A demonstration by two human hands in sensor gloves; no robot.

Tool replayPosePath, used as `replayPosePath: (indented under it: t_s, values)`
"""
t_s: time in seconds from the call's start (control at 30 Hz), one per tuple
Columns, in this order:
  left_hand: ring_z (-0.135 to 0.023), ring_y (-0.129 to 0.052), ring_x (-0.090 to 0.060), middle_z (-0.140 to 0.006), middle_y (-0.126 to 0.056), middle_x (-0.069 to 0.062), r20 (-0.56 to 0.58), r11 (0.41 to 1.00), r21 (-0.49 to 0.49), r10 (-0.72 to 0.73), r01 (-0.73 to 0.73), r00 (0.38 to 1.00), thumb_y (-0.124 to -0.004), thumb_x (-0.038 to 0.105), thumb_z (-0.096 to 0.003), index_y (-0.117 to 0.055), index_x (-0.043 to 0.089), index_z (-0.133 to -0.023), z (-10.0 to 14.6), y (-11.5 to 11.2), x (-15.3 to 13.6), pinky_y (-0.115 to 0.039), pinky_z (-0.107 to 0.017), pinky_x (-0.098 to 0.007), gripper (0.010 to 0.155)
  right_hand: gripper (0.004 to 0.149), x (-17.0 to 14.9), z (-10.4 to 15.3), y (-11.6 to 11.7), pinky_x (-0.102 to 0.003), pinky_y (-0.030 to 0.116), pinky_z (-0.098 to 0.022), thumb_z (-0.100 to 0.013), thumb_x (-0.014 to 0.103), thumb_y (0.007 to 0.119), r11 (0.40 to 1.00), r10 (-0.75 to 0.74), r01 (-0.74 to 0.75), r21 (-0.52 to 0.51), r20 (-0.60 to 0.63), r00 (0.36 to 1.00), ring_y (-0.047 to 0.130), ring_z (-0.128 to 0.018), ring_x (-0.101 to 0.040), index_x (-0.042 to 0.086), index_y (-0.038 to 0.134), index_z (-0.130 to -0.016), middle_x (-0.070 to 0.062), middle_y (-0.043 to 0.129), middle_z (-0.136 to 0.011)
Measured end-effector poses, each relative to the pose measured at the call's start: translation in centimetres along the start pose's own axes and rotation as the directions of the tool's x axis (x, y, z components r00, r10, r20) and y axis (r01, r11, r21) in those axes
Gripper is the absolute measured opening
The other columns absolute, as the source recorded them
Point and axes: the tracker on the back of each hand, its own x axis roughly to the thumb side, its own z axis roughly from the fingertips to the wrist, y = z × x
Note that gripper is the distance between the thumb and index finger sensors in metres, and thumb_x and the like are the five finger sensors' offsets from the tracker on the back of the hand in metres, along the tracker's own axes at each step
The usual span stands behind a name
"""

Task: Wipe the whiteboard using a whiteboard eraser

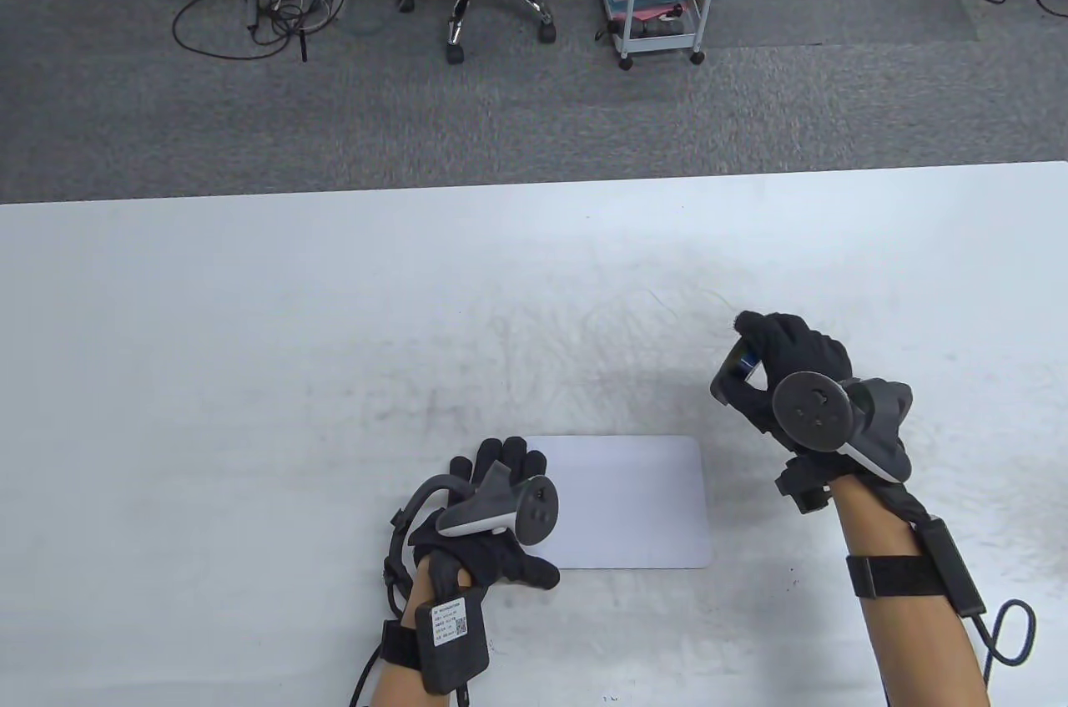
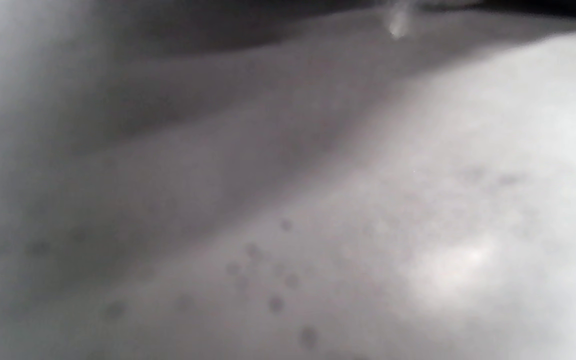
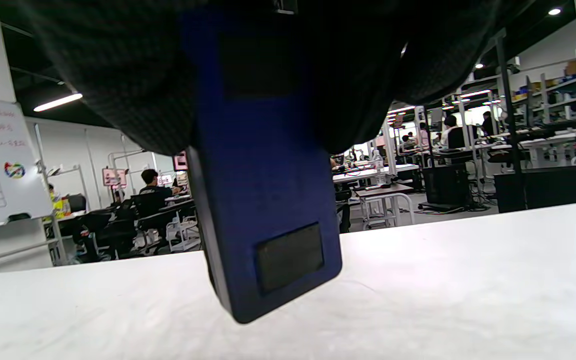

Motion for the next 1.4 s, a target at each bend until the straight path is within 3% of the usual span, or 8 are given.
replayPosePath:
  t_s: [0.37, 0.67, 0.8, 0.9, 0.97, 1.23, 1.4]
  values:
    - [-0.103, 0.000, -0.050, -0.112, 0.009, -0.022, 0.003, 1.000, 0.000, 0.002, -0.002, 1.000, -0.063, 0.078, -0.0273, 0.005, 0.011, -0.108, 0.0, 0.0, 0.0, -0.020, -0.073, -0.068, 0.125, 0.063, -4.0, -0.4, 3.8, -0.052, 0.080, -0.075, -0.054, 0.050, 0.090, 0.999, -0.033, 0.037, 0.016, -0.210, 0.977, 0.101, -0.087, -0.033, 0.021, 0.062, -0.102, -0.020, 0.077, -0.109]
    - [-0.102, 0.000, -0.050, -0.112, 0.009, -0.022, 0.003, 1.000, 0.000, 0.003, -0.003, 1.000, -0.063, 0.078, -0.0273, 0.005, 0.011, -0.108, 0.0, -0.1, -0.1, -0.020, -0.073, -0.067, 0.125, 0.065, -6.6, 0.4, 5.6, -0.052, 0.080, -0.074, -0.055, 0.050, 0.087, 0.984, -0.144, 0.162, 0.068, -0.217, 0.966, 0.101, -0.090, -0.034, 0.020, 0.056, -0.104, -0.019, 0.076, -0.110]
    - [-0.103, 0.000, -0.050, -0.112, 0.009, -0.022, 0.002, 1.000, 0.000, 0.002, -0.002, 1.000, -0.063, 0.078, -0.0273, 0.005, 0.011, -0.108, 0.0, -0.1, -0.1, -0.020, -0.073, -0.067, 0.125, 0.069, -7.7, 0.6, 5.2, -0.059, 0.077, -0.073, -0.053, 0.054, 0.088, 0.983, 0.005, 0.026, 0.183, -0.169, 0.986, 0.093, -0.096, -0.040, 0.022, 0.055, -0.105, -0.009, 0.079, -0.111]
    - [-0.102, 0.000, -0.050, -0.112, 0.009, -0.022, 0.001, 1.000, -0.002, 0.002, -0.002, 1.000, -0.063, 0.078, -0.0272, 0.006, 0.012, -0.108, 0.0, 0.0, -0.1, -0.020, -0.073, -0.067, 0.125, 0.069, -8.3, 0.9, 5.6, -0.062, 0.071, -0.076, -0.051, 0.056, 0.089, 0.938, 0.203, -0.162, 0.305, -0.106, 0.973, 0.088, -0.100, -0.038, 0.022, 0.059, -0.103, -0.005, 0.082, -0.109]
    - [-0.102, 0.000, -0.050, -0.112, 0.009, -0.022, 0.001, 1.000, -0.002, 0.002, -0.002, 1.000, -0.063, 0.078, -0.0272, 0.005, 0.012, -0.108, 0.0, 0.0, -0.1, -0.020, -0.073, -0.067, 0.125, 0.069, -8.5, 1.2, 6.1, -0.062, 0.069, -0.077, -0.050, 0.057, 0.090, 0.918, 0.256, -0.214, 0.335, -0.086, 0.963, 0.087, -0.101, -0.036, 0.022, 0.061, -0.102, -0.004, 0.084, -0.108]
    - [-0.102, 0.000, -0.050, -0.112, 0.009, -0.022, -0.001, 1.000, -0.005, 0.001, -0.001, 1.000, -0.063, 0.078, -0.0272, 0.006, 0.012, -0.108, 0.0, 0.0, 0.0, -0.019, -0.073, -0.067, 0.124, 0.066, -7.9, 2.0, 7.7, -0.059, 0.068, -0.078, -0.050, 0.056, 0.090, 0.895, 0.326, -0.287, 0.340, -0.060, 0.944, 0.088, -0.100, -0.035, 0.022, 0.063, -0.101, -0.002, 0.085, -0.108]
    - [-0.103, 0.000, -0.049, -0.112, 0.009, -0.021, -0.010, 1.000, -0.003, -0.004, 0.004, 1.000, -0.062, 0.078, -0.0263, 0.006, 0.013, -0.108, 0.1, 0.0, 0.0, -0.020, -0.073, -0.067, 0.125, 0.070, -8.1, 3.1, 7.5, -0.065, 0.063, -0.076, -0.050, 0.056, 0.088, 0.898, 0.326, -0.297, 0.324, -0.039, 0.945, 0.086, -0.100, -0.038, 0.021, 0.060, -0.105, -0.005, 0.080, -0.112]
